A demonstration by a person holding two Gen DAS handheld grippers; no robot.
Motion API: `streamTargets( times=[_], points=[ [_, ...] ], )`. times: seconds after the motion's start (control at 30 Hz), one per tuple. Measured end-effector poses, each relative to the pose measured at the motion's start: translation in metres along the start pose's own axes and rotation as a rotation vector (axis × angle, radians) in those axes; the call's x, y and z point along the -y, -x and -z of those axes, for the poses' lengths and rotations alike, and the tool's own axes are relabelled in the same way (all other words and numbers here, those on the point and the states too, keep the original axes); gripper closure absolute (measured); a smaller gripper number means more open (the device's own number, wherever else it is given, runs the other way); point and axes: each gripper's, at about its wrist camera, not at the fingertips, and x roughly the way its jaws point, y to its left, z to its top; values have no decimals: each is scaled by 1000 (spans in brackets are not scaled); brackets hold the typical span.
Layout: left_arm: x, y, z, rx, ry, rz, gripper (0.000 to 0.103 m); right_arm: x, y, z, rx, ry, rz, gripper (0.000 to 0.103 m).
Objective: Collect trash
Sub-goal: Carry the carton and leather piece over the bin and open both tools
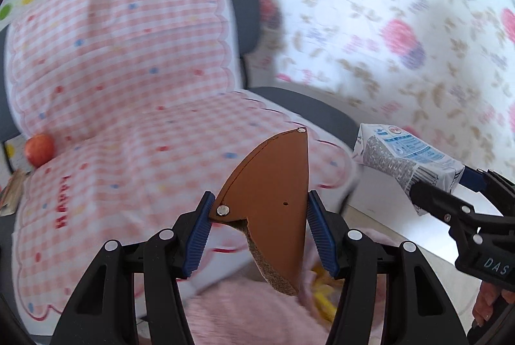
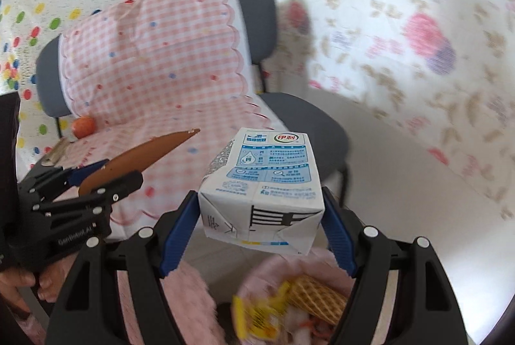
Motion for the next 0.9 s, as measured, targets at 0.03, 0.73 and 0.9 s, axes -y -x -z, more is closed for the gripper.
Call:
streamTargets(
  times=[0.03,0.73,0.9],
  points=[
    [10,-1,1,-8,-16,29,45,6,4,5,-7,-8,17,30],
    [81,-37,14,-106,-105,219,21,76,25,47,-46,-185,120,25],
    [61,-35,14,-96,-63,165,21,77,22,47,-48,-200,112,25]
  ],
)
